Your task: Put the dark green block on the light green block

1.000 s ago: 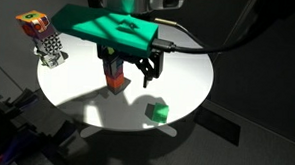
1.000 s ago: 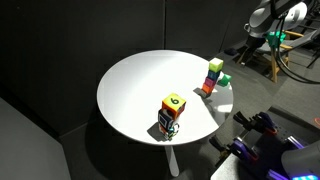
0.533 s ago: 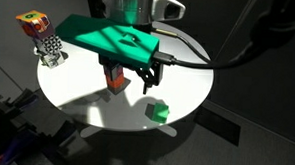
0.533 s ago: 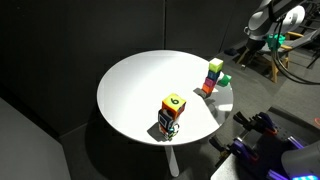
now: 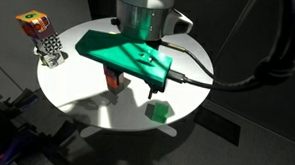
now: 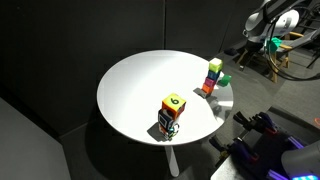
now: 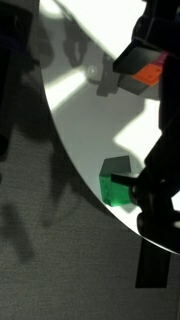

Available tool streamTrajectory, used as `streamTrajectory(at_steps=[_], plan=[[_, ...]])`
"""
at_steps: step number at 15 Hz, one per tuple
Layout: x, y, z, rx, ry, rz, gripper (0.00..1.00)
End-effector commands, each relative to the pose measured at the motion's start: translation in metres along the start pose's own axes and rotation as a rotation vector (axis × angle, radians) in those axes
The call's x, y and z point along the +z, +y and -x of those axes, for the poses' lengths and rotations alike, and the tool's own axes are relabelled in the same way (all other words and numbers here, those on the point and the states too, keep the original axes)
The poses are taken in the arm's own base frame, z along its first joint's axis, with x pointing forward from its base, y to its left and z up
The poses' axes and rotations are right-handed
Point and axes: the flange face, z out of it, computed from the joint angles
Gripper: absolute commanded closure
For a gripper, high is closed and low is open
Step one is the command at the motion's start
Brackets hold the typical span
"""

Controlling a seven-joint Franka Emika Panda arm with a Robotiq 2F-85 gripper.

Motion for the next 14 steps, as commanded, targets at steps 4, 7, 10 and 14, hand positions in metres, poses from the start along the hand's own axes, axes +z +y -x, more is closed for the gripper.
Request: streamTrajectory(at_steps=[4,7,10,14], plan=[[0.02,0.026,-0.022,0.007,0.025,0.015,0.0],[0.03,0.032,-0.03,0.015,0.038,0.022,0.0],[0.042,0.038,-0.038,0.032,0.05,0.02,0.0],[0.056,0.046,-0.048,0.07,0.058,0.02,0.0]])
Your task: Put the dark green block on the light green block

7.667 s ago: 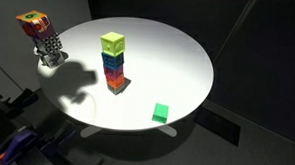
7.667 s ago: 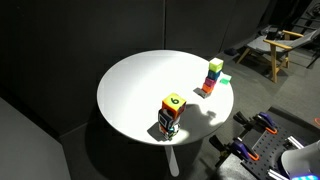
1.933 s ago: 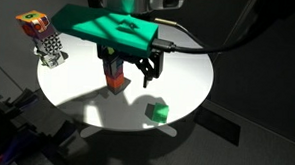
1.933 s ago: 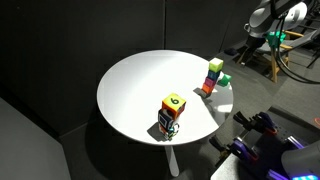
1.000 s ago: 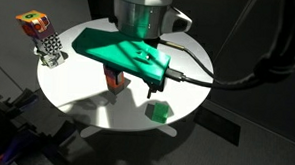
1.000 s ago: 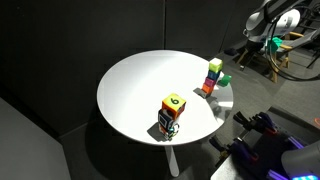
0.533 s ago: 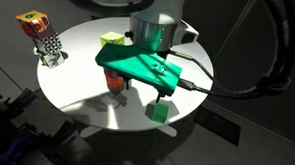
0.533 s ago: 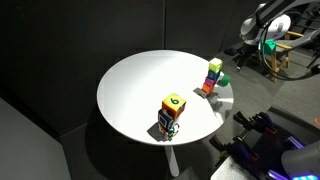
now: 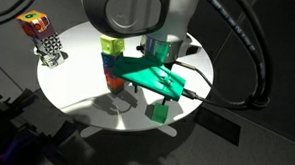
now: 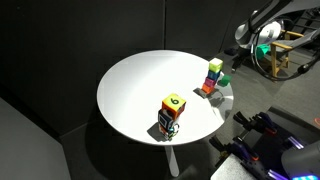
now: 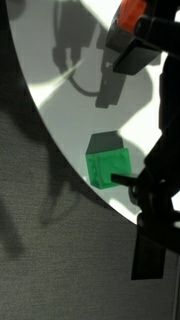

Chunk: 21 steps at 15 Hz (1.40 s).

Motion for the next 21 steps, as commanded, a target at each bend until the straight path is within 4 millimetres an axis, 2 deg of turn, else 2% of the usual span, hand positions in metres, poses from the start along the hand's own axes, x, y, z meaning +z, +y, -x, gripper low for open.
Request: streamTrajectory(at_steps=[1,21], plan=[[0.008,0.013,-0.013,0.045,0.025,-0.001,0.0],[0.07,0.041,-0.037,-0.044,0.006,0.046,0.0]])
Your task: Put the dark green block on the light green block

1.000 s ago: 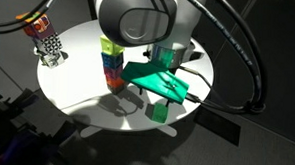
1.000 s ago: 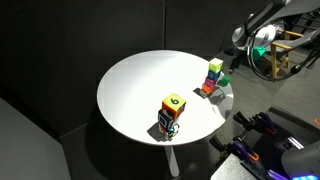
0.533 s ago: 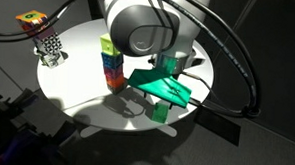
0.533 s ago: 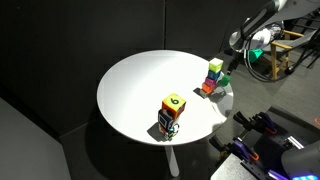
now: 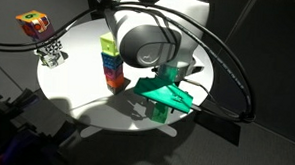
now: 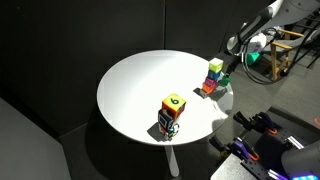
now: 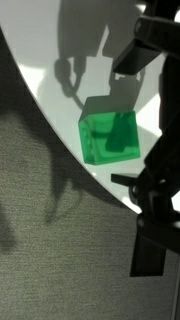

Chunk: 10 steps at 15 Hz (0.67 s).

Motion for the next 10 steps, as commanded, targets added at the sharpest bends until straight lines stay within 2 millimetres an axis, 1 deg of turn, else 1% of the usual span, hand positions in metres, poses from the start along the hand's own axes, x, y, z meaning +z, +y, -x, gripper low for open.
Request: streamTrajectory(at_steps=[1,5,10], plan=[[0.008,0.011,-0.005,-0.036,0.006,0.016,0.0],[0.017,0.014,-0.007,-0.058,0.003,0.026,0.0],[0.023,0.015,-0.011,-0.09,0.009,0.026,0.0]])
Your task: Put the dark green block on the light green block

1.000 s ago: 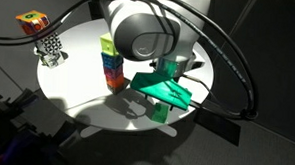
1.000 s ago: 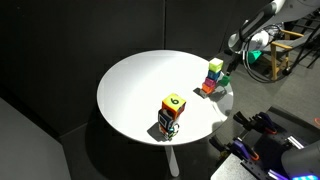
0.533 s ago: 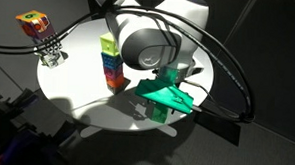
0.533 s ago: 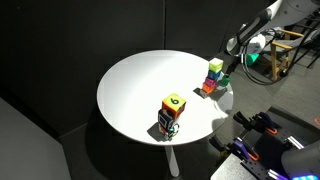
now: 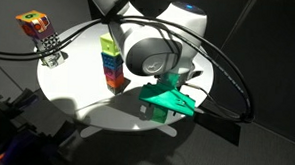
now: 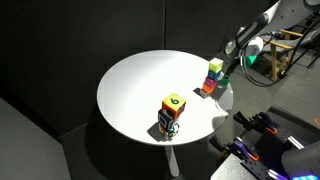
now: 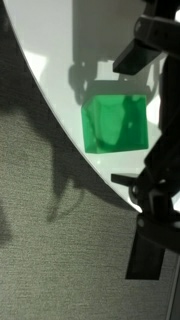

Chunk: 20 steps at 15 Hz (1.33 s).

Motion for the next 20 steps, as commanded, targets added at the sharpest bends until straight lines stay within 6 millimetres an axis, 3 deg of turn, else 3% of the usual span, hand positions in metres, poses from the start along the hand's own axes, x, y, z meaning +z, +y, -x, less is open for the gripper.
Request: streamTrajectory(at_steps=[1,12,13,15,19,20], plan=[[0.003,0.009,-0.005,-0.04,0.021,0.001,0.0],[0.016,0.008,-0.015,-0.054,0.023,-0.01,0.01],[0.017,0.008,-0.016,-0.053,0.019,-0.008,0.26],[0.019,0.009,-0.017,-0.031,0.012,-0.004,0.31],[0.022,0.009,-0.018,-0.002,-0.005,-0.004,0.64],[0.019,0.009,-0.018,0.014,-0.01,0.002,0.68]])
